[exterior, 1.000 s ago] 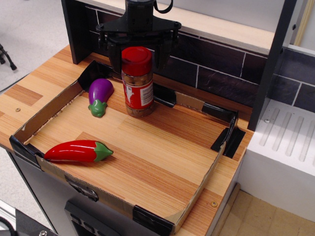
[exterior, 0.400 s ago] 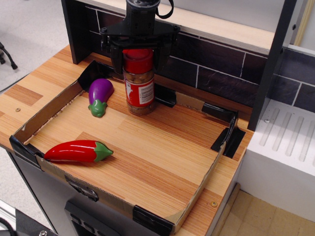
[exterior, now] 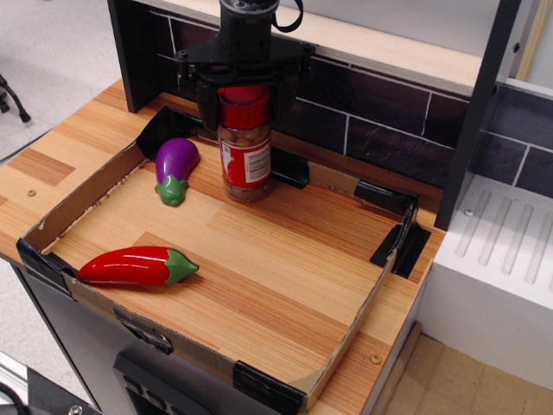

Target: Topple basil bottle

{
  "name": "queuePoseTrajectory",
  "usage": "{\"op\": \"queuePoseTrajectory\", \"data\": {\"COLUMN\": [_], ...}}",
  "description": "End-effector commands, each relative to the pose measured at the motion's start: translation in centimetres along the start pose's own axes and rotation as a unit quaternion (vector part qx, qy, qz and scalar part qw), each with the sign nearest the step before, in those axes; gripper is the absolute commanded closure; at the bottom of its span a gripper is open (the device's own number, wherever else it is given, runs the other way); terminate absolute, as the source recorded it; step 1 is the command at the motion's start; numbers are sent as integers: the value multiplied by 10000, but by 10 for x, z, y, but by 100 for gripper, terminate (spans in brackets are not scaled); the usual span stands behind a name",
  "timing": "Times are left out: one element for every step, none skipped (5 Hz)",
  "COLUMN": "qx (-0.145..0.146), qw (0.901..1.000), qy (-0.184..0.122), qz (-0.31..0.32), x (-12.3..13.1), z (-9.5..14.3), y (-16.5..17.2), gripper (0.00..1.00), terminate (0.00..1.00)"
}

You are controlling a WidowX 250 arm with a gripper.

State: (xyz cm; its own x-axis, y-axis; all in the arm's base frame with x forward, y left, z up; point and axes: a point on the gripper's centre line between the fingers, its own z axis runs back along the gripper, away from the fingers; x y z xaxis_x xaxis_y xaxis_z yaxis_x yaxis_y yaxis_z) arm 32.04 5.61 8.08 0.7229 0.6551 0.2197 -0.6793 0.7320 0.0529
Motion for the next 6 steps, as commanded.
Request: {"op": "queuePoseTrajectory", "data": {"qx": [-491, -561, -444, -252, -209, -481], "qw": [9857, 9777, 9734, 9721, 9720, 9820], "qy": [-1604, -2008, -2236, -2313, -2296, -1710], "qz": [173, 253, 245, 310, 459, 647], "x": [-10, -22, -40, -54, -66, -86], "z": [42, 40, 25, 4, -5, -1], "y": [-4, -4, -8, -13, -15, -17], "gripper": [100, 100, 100, 100, 100, 100], "terminate": [0, 0, 0, 0, 0, 0]}}
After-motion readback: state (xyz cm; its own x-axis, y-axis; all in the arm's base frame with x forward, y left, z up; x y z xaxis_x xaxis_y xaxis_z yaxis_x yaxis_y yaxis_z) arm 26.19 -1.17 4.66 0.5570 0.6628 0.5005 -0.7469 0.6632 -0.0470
